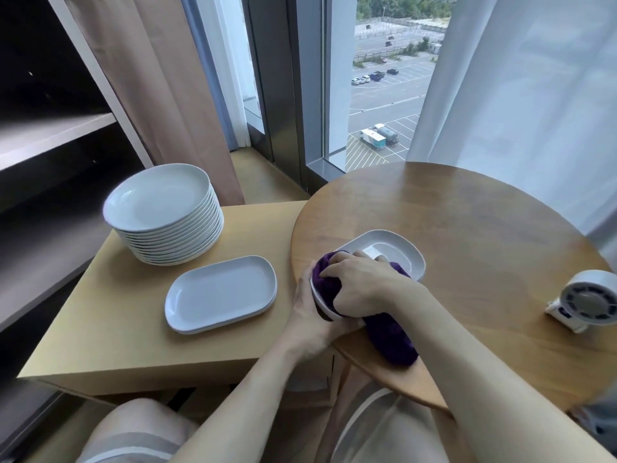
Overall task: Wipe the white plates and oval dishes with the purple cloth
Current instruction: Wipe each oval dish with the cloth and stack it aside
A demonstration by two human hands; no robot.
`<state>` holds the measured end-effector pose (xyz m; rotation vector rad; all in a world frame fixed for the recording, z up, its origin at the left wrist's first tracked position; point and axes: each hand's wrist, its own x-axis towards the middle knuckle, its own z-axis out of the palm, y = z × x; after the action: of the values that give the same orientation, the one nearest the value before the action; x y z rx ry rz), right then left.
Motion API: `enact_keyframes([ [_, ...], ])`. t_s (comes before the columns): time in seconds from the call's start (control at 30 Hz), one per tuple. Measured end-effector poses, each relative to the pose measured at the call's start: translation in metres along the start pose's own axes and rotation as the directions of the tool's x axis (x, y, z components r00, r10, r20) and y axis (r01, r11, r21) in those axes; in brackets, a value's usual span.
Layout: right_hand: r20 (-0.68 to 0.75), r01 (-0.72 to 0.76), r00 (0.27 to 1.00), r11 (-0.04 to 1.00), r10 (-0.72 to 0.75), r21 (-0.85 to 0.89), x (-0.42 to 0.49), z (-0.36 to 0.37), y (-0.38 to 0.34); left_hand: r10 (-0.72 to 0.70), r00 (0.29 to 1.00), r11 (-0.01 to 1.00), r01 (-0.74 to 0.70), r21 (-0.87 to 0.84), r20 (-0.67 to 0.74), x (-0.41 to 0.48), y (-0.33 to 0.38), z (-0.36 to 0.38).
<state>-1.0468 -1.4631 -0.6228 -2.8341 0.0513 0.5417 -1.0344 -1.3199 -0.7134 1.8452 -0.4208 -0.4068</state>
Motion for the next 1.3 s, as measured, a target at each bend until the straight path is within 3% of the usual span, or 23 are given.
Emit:
enact_keyframes([
  [0.2, 0.202, -0.126, 0.973, 0.99, 0.11, 0.068, -0.008, -0.024, 0.02, -0.058, 0.997, 0.998, 0.057, 0.023, 0.042, -0.001, 0.001, -0.001],
  [0.3, 0.205, -0.152, 0.97, 0.982, 0.128, 0.107, -0.01, -0.032, 0.04, -0.065, 0.997, 0.998, 0.064, 0.021, 0.037, -0.002, 0.001, -0.001],
  [0.47, -0.043, -0.215, 0.968, 0.91, 0.246, 0.356, -0.013, -0.031, 0.074, -0.062, 0.997, 0.998, 0.062, 0.004, 0.034, -0.003, 0.003, -0.001],
  [0.57, -0.238, -0.233, 0.902, 0.87, 0.36, 0.434, -0.007, -0.026, 0.09, -0.067, 0.997, 0.998, 0.067, -0.004, 0.033, -0.001, 0.003, -0.002],
  [0.73, -0.404, -0.201, 0.774, 0.795, 0.487, 0.573, 0.007, -0.009, 0.091, -0.077, 0.996, 0.997, 0.076, 0.024, 0.054, -0.001, 0.002, -0.003],
  [0.83, -0.48, -0.245, 0.752, 0.868, 0.452, 0.433, 0.018, 0.003, 0.076, -0.075, 0.995, 0.997, 0.074, 0.023, 0.063, -0.001, 0.002, -0.003],
  [0.93, -0.511, -0.294, 0.778, 0.93, 0.367, 0.219, 0.025, 0.01, 0.06, -0.089, 0.993, 0.996, 0.087, 0.024, 0.078, -0.001, 0.001, -0.003],
  [1.03, -0.504, -0.243, 0.827, 0.967, 0.248, 0.077, 0.025, 0.014, 0.049, -0.084, 0.994, 0.996, 0.082, 0.038, 0.071, -0.003, 0.002, -0.002],
  [1.3, -0.164, 0.007, 0.986, 0.998, 0.002, 0.055, 0.008, 0.002, 0.007, -0.002, 0.999, 0.995, -0.003, 0.102, 0.053, -0.003, 0.008, -0.007],
])
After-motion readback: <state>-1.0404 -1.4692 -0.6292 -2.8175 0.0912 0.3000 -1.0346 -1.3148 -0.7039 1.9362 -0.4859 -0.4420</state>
